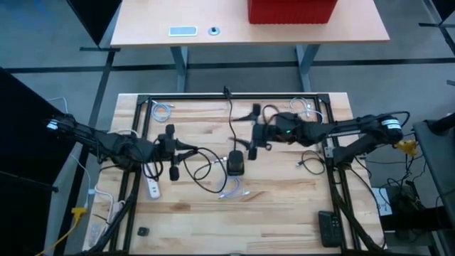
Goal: Insert USB
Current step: Insert the left black charger cable into the white outlet extension
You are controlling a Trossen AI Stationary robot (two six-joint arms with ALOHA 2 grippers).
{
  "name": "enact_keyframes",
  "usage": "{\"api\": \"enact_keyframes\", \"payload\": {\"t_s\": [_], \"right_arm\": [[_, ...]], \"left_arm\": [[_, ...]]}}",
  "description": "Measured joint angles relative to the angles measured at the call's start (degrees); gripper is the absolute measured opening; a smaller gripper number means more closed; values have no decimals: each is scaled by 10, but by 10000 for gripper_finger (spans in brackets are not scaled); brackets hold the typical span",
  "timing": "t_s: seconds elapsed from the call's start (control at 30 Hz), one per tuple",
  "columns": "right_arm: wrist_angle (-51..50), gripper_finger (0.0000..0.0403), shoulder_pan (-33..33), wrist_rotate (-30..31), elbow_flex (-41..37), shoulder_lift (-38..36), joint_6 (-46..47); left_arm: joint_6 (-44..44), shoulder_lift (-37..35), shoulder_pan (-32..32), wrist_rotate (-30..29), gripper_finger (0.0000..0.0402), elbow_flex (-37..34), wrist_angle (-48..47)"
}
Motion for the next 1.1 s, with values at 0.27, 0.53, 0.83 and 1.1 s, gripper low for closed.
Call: {"api": "enact_keyframes", "payload": {"t_s": [0.27, 0.53, 0.83, 1.1], "right_arm": [[32, 251, 10, -97, 79, 107, 76], [9, 235, 24, -99, 149, 157, 80], [15, 207, 29, -99, 173, 175, 89], [17, 183, 34, -99, 194, 197, 100]], "left_arm": [[44, 2, -11, 10, 52, -50, 119], [52, 10, -19, 12, 52, -66, 146], [73, 14, -23, 14, 52, -86, 198], [90, 19, -24, 15, 52, -100, 245]]}}
